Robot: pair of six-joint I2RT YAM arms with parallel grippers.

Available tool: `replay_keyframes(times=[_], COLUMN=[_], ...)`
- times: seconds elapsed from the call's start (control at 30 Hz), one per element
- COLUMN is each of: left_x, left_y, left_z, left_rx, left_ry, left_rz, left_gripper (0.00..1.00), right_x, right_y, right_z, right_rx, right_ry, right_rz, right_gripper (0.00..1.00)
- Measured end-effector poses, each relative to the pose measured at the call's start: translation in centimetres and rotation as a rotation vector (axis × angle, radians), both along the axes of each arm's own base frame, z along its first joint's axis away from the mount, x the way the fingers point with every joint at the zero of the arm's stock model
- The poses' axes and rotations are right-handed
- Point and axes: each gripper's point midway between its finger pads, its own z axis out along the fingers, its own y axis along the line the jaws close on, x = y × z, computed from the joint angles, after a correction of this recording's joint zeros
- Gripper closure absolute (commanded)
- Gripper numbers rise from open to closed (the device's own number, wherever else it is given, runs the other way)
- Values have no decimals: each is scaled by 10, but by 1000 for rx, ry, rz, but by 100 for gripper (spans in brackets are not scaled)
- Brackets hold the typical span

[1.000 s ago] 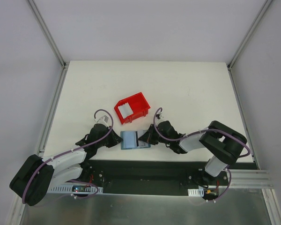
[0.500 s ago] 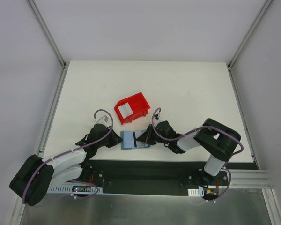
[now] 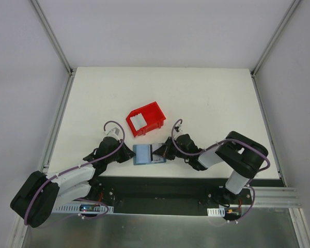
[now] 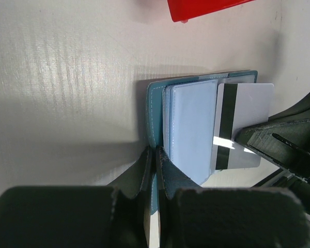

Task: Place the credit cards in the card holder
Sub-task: Insert the credit card into the card holder.

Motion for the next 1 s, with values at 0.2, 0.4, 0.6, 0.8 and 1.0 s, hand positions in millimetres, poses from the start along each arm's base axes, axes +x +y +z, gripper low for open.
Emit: replay_keyframes(times=[0.2, 0.4, 0.6, 0.8, 1.0], left_x=[0, 0, 0, 0, 0], left_y=[0, 0, 0, 0, 0], left_z=[0, 0, 0, 0, 0], left_rx=[0, 0, 0, 0, 0], left_ry=[0, 0, 0, 0, 0], left_rz=[-1, 0, 0, 0, 0], left_gripper=[100, 100, 100, 100, 100], right_x=[-1, 1, 0, -1, -1], right_y=[-2, 3, 6, 9, 11], right_z=[-1, -2, -1, -3, -3], right_rx=[-11, 2, 10, 24, 37], right_ry=[5, 10, 14, 36, 52], right_rz=[-1, 6, 10, 11, 3], right_gripper=[100, 100, 100, 100, 100])
